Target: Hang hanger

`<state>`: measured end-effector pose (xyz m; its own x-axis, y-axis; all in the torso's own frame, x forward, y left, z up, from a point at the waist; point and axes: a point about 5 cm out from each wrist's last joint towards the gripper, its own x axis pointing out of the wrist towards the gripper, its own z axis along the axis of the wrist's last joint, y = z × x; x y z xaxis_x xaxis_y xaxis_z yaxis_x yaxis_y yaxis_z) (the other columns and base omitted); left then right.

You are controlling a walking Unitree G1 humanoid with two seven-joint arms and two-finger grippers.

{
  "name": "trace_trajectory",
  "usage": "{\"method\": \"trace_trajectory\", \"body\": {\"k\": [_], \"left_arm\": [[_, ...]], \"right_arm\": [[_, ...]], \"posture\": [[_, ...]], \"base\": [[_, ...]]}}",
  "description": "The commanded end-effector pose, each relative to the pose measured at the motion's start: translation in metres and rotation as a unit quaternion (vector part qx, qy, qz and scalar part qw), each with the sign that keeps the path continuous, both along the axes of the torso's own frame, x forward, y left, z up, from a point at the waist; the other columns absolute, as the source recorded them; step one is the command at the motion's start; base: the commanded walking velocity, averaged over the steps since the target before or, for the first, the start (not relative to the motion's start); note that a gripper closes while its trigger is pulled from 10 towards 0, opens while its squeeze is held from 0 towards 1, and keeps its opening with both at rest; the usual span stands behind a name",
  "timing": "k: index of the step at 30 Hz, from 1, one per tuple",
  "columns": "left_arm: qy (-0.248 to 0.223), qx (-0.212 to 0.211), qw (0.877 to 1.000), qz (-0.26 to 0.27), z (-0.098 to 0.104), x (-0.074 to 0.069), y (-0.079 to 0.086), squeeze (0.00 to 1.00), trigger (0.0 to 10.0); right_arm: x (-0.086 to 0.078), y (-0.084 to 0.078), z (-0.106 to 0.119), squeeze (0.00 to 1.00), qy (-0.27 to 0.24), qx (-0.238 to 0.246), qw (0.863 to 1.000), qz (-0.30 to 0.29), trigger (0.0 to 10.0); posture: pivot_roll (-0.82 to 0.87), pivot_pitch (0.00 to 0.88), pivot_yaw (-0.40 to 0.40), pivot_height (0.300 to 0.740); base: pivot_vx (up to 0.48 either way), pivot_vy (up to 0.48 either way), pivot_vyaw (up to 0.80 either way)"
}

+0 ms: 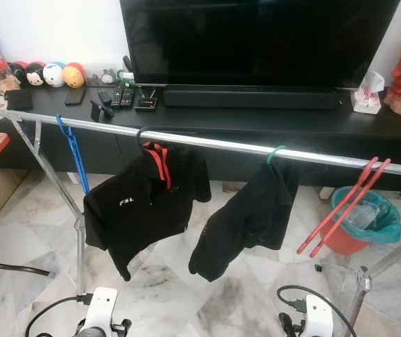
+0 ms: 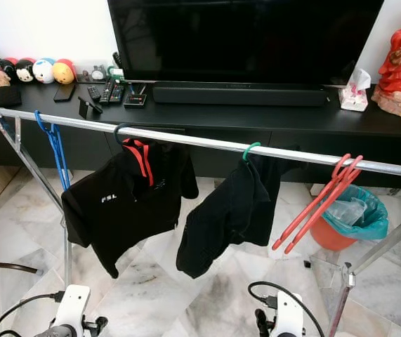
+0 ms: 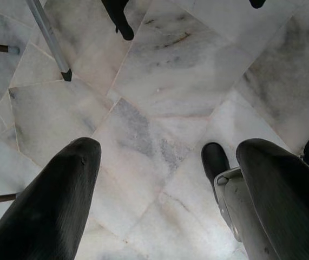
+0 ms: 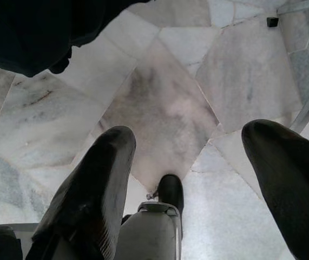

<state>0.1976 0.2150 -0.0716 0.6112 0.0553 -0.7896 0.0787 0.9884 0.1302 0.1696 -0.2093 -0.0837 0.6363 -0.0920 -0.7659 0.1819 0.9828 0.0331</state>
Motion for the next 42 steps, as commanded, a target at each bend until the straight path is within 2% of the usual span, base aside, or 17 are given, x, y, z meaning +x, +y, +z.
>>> {"method": "trace_trajectory", "body": {"k": [1,38,42], "left_arm": [[0.006,0.008,1.0,-0.005,0.0004,-0.0009,0.0051,0.0,10.0],[0.007,0.009,1.0,-0.013,0.0009,-0.0018,0.0084,0.0,10.0],[0.007,0.009,1.0,-0.014,0.0008,-0.0023,0.0088,0.0,10.0]], "right_arm": [[0.0017,0.0018,0.0006,0.0,-0.006,0.003,1.0,-0.008,10.0],[0.0002,0.0063,-0.0008,0.0,-0.004,0.004,1.0,-0.011,10.0],[-0.0004,0.0068,-0.0011,0.0,-0.003,0.005,1.0,-0.013,10.0]], "posture": [[-0.03,0.0,0.047,0.74],[-0.04,0.0,0.068,0.74],[-0.04,0.0,0.068,0.74]], "base": [[0.0,0.0,0.0],[0.0,0.0,0.0],[-0.251,0.0,0.0]]}}
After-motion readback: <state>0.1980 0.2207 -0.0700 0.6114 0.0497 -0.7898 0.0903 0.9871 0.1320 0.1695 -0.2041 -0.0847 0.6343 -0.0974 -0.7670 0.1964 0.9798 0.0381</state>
